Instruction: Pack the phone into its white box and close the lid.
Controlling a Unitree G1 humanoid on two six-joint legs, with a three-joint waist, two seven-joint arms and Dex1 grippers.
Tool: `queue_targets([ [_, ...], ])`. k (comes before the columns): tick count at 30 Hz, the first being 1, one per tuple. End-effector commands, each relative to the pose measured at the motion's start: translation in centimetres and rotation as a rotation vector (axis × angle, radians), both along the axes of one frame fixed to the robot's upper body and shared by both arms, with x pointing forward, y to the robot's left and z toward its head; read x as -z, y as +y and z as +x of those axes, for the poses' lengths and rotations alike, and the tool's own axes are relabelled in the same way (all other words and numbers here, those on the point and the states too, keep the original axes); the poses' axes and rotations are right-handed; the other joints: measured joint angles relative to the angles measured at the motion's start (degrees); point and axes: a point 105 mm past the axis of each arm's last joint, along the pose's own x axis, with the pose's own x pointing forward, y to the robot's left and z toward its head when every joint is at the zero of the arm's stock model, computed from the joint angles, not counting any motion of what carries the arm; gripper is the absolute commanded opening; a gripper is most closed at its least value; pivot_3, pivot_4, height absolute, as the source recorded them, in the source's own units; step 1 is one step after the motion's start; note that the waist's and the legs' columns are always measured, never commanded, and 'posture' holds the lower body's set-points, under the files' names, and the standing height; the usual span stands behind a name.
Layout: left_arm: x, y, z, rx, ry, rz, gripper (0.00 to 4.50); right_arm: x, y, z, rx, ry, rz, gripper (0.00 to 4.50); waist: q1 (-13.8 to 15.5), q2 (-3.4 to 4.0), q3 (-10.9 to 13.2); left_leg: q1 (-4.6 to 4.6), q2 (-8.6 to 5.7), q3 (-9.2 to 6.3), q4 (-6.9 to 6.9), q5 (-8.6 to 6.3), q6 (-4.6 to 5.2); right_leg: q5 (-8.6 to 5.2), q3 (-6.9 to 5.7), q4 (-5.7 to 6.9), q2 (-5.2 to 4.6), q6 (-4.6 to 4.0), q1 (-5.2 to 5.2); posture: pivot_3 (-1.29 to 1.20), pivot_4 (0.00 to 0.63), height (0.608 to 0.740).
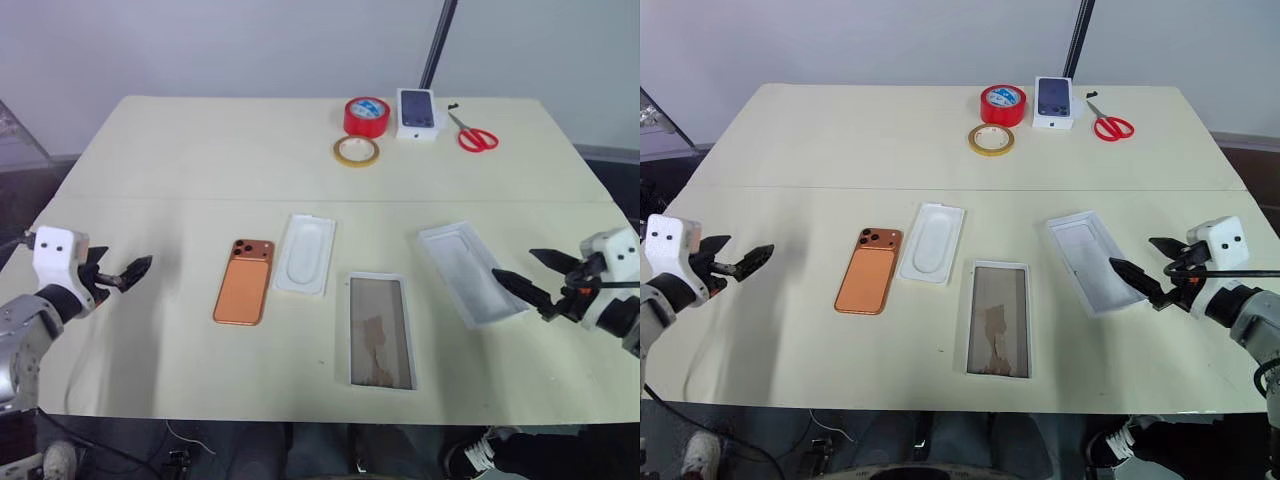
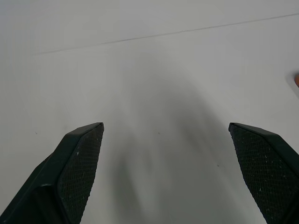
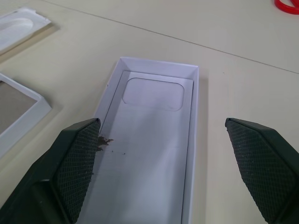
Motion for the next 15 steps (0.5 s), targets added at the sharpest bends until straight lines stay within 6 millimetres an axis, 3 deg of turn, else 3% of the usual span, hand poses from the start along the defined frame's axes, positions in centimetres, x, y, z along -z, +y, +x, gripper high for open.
queue_targets([
  [1, -1.6, -0.6, 0.6, 0.022, -0.056, 0.010, 4.50, -1.1, 0.8, -0.2, -0.027, -0.045, -0.013, 4.48, 0.0, 0.00, 0.0, 0.00, 0.00, 0.00, 0.00, 0.00, 0.00, 0.00, 0.00, 0.00, 0.00, 0.00, 0.00, 0.00, 0.150, 0.735],
  [9, -2.0, -2.5, 1.4, 0.072, -0.075, -0.016, 4.50, -1.7, 2.3, 0.0, -0.070, -0.067, -0.027, 4.48, -0.1, 0.00, 0.0, 0.00, 0.00, 0.01, 0.00, 0.00, 0.00, 0.00, 0.00, 0.00, 0.01, 0.00, 0.00, 0.00, 0.150, 0.735],
  [12, -2.2, -4.8, 1.8, 0.132, -0.086, -0.032, 4.50, -1.7, 3.7, 0.4, -0.122, -0.067, -0.065, 4.48, 0.0, 0.00, 0.0, 0.00, 0.00, 0.01, 0.01, 0.00, 0.00, 0.00, 0.00, 0.01, 0.01, 0.00, 0.00, 0.00, 0.150, 0.735],
  [15, -2.7, -8.4, 2.1, 0.240, -0.101, -0.088, 4.50, -2.2, 5.4, 1.0, -0.177, -0.091, -0.104, 4.48, 0.0, 0.00, 0.0, 0.00, 0.00, 0.00, 0.03, 0.00, 0.00, 0.00, 0.00, 0.02, 0.01, 0.00, 0.00, 0.00, 0.150, 0.735],
])
